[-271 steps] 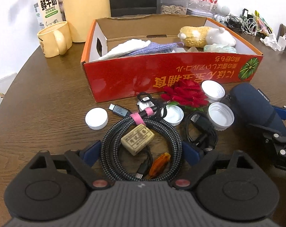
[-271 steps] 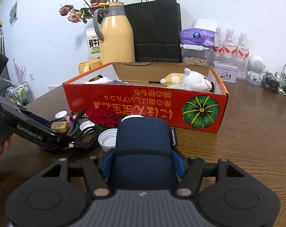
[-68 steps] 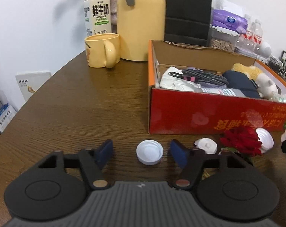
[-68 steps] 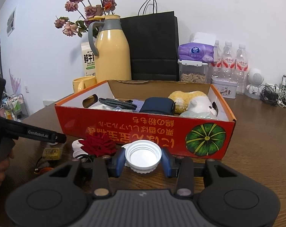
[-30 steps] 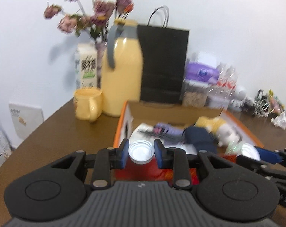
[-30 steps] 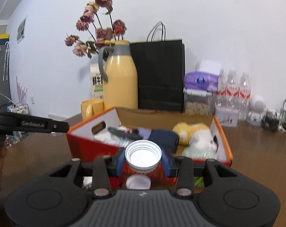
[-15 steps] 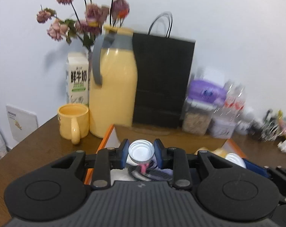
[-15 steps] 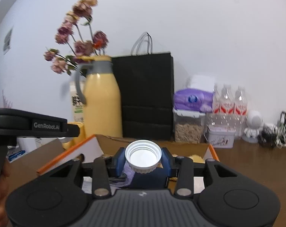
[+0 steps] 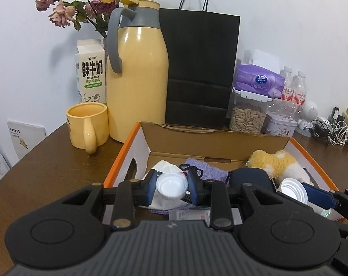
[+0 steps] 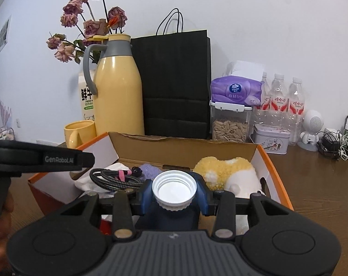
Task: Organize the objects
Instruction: 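Carry both white caps into the box and open both grippers, then move both grippers back to the items beside the box, then grasp the small orange item with the left gripper and lift it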
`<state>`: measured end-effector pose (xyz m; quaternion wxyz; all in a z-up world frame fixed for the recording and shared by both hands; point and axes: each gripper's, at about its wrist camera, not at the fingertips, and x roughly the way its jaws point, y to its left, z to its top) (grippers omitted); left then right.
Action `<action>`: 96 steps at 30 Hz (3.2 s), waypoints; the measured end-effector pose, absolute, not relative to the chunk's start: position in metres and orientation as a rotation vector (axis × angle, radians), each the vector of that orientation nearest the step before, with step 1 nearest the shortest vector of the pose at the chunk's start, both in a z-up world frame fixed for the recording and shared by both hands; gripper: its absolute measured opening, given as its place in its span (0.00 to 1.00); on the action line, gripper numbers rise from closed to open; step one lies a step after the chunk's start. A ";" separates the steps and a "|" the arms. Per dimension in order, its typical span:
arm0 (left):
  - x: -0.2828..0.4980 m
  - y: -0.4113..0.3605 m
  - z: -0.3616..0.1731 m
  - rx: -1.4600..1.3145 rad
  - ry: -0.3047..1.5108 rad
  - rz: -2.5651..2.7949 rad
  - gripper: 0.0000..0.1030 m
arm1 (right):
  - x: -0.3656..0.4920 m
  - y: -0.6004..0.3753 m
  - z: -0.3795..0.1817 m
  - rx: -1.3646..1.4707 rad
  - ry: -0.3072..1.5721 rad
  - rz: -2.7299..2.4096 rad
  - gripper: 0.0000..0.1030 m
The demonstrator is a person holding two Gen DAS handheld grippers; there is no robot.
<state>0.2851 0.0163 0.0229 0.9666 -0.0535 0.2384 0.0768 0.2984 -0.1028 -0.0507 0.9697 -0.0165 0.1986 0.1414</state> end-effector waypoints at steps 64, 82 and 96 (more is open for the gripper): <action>0.140 0.048 -0.009 -0.041 0.682 0.150 1.00 | 0.186 -0.120 -0.075 -0.171 0.466 0.370 1.00; 0.146 0.028 -0.027 -0.006 0.721 0.109 0.97 | 0.191 -0.118 -0.083 -0.177 0.499 0.364 1.00; 0.135 -0.005 -0.029 0.137 0.689 0.012 0.26 | 0.189 -0.118 -0.084 -0.181 0.488 0.370 1.00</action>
